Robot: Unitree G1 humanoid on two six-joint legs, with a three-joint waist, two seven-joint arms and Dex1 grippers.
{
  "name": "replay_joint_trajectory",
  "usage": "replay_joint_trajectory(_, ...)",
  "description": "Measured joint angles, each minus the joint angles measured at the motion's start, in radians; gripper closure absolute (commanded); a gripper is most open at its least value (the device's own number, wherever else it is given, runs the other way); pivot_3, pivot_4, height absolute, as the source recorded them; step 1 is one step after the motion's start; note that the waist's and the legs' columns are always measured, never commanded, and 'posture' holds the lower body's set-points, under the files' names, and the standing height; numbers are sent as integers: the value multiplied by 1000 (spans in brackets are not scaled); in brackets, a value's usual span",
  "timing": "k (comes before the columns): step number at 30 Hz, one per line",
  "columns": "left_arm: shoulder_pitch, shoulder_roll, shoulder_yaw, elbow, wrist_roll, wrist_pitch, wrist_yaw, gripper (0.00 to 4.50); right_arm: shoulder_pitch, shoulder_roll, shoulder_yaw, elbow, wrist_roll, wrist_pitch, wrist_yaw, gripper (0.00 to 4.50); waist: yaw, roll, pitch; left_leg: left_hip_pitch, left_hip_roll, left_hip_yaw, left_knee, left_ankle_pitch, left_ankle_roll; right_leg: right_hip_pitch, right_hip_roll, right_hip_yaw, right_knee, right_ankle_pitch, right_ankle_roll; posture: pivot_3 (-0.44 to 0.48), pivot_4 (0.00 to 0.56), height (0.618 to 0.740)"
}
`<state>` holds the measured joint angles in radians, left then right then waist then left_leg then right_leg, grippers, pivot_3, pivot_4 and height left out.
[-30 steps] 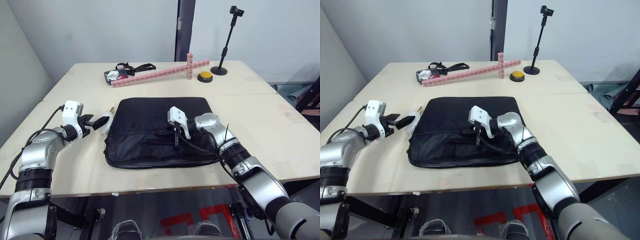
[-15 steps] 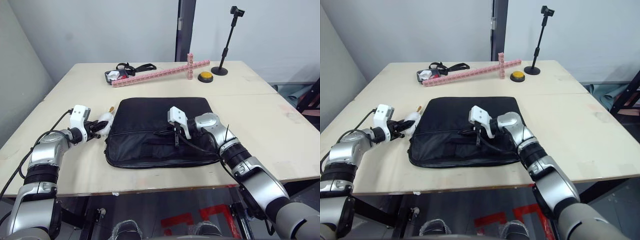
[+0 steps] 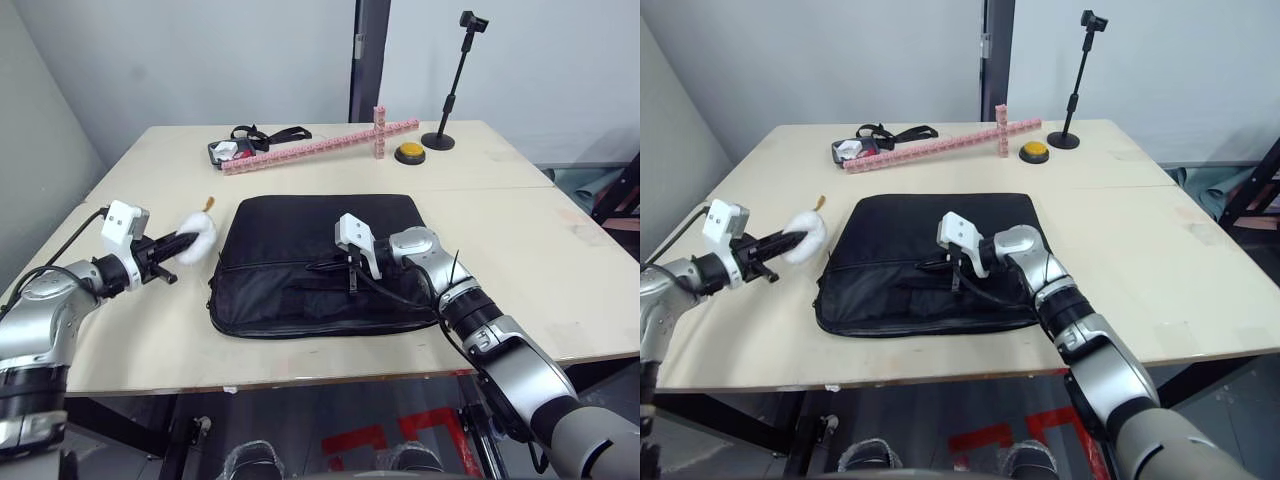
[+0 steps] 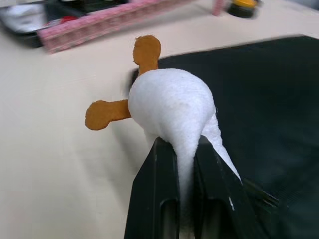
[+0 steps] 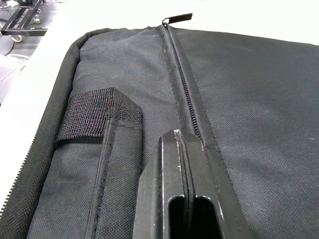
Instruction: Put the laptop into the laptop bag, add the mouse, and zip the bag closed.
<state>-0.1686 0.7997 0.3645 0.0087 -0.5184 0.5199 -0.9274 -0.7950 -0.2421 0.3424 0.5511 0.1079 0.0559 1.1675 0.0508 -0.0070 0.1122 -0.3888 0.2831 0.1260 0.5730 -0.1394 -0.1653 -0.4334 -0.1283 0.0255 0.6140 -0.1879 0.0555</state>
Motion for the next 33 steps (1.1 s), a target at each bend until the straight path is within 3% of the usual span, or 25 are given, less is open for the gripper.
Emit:
replay_joint_trajectory(7,222,89,3,-295,-59,42,-123,4468,-2,16,-9,18,-6,1,3,4500,-5,1,1,1,0,0,-2,0,0,-1,0,0,0,0,0,0,150,740)
replay_joint_trajectory(14,336,135,-95,-425,-36,5,-220,4468,-8,27,-10,38,-8,0,18,4500,-9,1,1,4,0,2,-9,0,-1,-1,1,0,-1,-1,0,0,150,740)
replay_joint_trajectory(19,282,136,-262,-460,3,-33,-259,4468,-15,46,-10,65,-17,-12,14,4500,-12,1,0,5,0,2,-9,0,-1,-1,1,1,-1,-1,0,0,150,740)
replay_joint_trajectory(22,243,129,-308,-466,7,-38,-262,4468,-16,53,-10,70,-20,-15,9,4500,-16,2,0,6,0,3,-10,0,-1,-1,1,2,0,-1,0,0,150,740)
replay_joint_trajectory(33,51,-27,-541,-448,49,-16,-221,4468,-28,66,-11,104,-27,-25,-3,4500,-17,3,-3,6,0,4,-9,0,-1,0,1,3,1,0,0,0,150,740)
